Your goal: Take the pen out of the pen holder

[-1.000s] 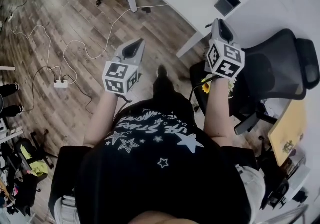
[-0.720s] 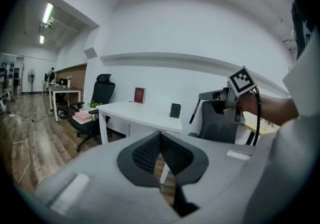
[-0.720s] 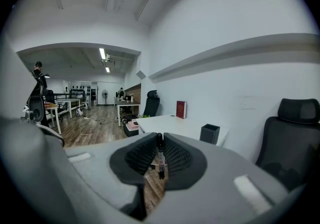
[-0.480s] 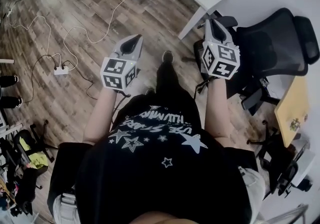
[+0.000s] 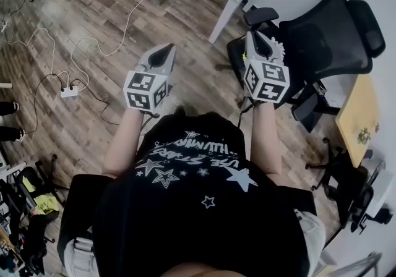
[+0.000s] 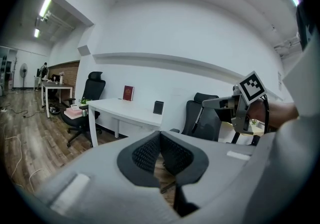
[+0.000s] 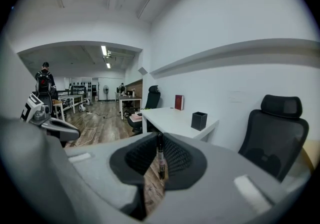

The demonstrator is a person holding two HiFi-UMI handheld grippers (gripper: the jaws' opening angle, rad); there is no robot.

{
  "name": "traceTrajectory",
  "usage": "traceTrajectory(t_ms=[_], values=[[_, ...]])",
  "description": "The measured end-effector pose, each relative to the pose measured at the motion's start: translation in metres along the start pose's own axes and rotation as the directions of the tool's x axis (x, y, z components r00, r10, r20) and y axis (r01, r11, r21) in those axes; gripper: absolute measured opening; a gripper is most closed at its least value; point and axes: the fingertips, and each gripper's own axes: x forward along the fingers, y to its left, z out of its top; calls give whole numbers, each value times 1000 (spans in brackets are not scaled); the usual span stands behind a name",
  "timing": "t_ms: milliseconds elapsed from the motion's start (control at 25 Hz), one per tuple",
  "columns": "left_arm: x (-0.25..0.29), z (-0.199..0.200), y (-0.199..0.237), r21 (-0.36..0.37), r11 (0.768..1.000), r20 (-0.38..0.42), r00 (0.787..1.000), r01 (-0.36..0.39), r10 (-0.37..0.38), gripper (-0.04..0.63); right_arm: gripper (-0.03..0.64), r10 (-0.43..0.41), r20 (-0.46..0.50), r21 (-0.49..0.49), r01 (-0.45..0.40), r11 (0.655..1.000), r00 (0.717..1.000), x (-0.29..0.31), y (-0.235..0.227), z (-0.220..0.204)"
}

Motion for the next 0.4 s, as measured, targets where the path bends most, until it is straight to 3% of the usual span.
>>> traceTrajectory(t_ms=[400], values=[[3,4,-69,-6,1000,-3,1000,-19,19,11,41,47,-19,20,-46,999,999,-46,-35,-25]])
